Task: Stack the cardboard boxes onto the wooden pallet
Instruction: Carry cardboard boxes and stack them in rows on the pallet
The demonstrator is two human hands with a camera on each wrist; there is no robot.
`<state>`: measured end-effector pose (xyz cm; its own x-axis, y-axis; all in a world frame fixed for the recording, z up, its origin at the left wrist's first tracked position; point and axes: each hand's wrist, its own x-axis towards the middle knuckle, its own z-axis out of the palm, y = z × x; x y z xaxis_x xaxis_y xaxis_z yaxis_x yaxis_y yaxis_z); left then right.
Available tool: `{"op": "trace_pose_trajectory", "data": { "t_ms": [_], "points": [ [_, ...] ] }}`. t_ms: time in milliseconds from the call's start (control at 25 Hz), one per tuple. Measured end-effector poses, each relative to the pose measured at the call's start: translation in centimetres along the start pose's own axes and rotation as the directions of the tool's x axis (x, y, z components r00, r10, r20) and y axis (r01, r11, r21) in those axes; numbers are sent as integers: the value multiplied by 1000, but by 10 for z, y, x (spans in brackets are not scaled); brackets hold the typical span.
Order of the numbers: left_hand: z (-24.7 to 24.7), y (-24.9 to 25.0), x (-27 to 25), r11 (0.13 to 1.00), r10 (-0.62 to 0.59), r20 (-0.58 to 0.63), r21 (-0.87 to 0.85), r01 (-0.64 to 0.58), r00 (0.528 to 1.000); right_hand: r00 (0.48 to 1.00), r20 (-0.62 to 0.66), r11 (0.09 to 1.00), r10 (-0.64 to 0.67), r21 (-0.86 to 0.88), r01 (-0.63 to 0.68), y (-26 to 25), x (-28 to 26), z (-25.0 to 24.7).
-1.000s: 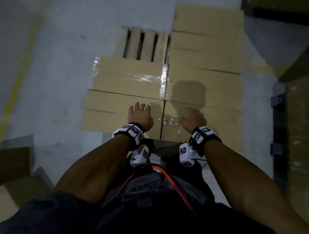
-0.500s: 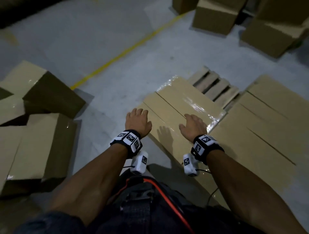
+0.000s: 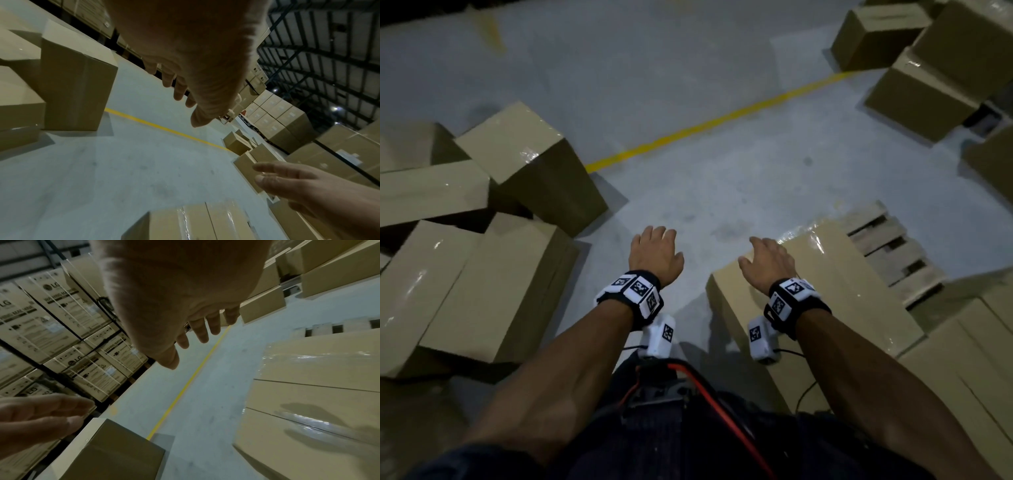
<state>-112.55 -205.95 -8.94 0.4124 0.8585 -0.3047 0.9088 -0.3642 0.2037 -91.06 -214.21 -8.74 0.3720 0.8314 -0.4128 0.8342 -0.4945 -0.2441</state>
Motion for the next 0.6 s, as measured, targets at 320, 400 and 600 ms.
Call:
{"op": "trace_pose_trajectory", "data": {
  "t_ms": [320,400,600],
  "points": [
    [-76,-102,127,997,-79,-35,-25,78,996,994,30,993,-105,-57,107,-137,150,-47],
    [-90,-124,160,991,-135,-48,-34,133,990,990,36,988,-139,-58,141,-162,195,-54],
    [-115,-184,266,947,-320,-39,-51,318,947,953,106,951,-285,-97,295,-237,338,-68]
  ]
}}
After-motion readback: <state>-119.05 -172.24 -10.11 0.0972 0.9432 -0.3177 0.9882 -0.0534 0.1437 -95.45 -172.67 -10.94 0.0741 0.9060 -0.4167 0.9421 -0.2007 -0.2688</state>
